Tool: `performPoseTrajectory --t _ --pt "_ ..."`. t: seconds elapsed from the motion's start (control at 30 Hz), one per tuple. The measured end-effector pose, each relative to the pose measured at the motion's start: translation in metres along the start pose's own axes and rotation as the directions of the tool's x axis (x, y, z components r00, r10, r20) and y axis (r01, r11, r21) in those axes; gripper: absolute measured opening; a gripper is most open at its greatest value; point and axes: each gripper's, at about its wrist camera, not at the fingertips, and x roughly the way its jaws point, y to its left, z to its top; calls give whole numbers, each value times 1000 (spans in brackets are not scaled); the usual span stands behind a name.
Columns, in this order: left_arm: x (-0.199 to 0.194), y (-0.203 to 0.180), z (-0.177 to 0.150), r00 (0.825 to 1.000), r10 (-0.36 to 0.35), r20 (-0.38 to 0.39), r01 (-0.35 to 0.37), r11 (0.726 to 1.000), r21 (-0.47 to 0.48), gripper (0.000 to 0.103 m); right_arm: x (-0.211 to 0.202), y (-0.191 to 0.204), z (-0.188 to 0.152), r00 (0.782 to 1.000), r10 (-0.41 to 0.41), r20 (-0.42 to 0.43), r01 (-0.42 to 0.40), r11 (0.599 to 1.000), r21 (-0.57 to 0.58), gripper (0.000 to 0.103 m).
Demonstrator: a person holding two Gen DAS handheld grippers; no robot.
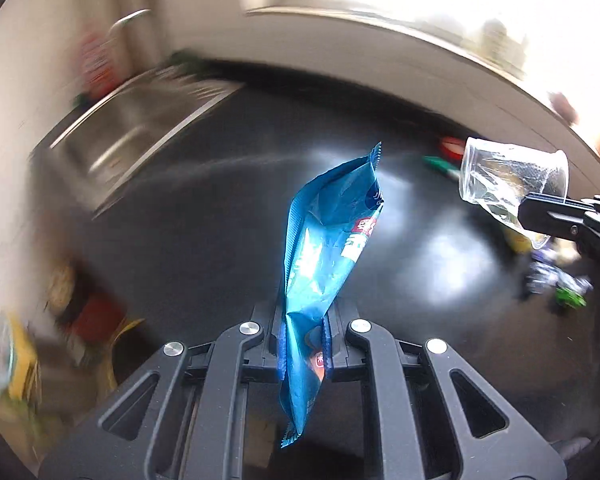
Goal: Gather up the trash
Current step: 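Carry the blue bag and clear cup to the bin and release them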
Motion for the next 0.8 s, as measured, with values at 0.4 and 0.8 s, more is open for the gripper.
performPoseTrajectory --t 0.4,0.8 --pt "18 208 -132 957 221 -189 -285 841 -460 12 178 219 27 887 290 -359 -395 880 -265 5" --pt "104 285 -193 953 153 -262 -286 743 -605 13 335 310 28 812 199 -549 -424 848 -319 5"
